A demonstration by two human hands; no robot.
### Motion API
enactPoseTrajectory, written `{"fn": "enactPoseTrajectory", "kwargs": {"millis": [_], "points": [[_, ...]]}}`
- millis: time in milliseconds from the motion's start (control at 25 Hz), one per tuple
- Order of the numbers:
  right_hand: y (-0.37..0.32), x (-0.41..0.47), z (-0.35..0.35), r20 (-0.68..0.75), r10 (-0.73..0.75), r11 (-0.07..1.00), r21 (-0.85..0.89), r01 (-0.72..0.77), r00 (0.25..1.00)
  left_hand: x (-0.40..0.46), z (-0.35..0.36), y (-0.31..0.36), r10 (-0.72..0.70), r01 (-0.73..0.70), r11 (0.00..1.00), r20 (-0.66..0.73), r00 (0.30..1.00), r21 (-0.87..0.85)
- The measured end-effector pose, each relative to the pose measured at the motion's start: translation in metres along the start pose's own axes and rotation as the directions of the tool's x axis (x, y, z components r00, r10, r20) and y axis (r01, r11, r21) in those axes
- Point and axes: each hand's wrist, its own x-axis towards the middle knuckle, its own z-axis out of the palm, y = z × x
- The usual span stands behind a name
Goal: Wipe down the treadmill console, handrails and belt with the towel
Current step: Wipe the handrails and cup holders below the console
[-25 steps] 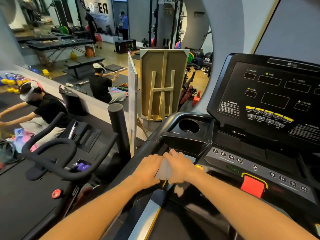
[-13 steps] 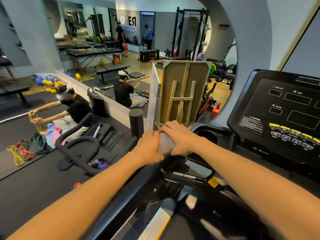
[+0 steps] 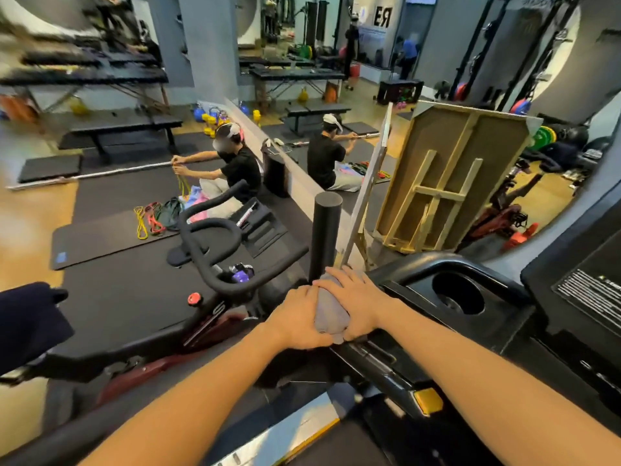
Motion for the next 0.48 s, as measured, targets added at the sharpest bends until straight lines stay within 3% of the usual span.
{"fn": "enactPoseTrajectory", "kwargs": {"millis": [280, 480], "points": [[-0.012, 0.02, 0.0, -0.005, -0.135, 0.988, -0.071, 0.134, 0.991, -0.024, 0.002, -0.002, -0.152, 0.153, 0.988, -0.06, 0.986, 0.008], [-0.078, 0.041, -0.006, 0.078, -0.231, 0.963, -0.125, 0.239, 0.97, -0.082, -0.005, -0.041, -0.231, 0.231, 0.973, -0.083, 0.969, -0.016]]}}
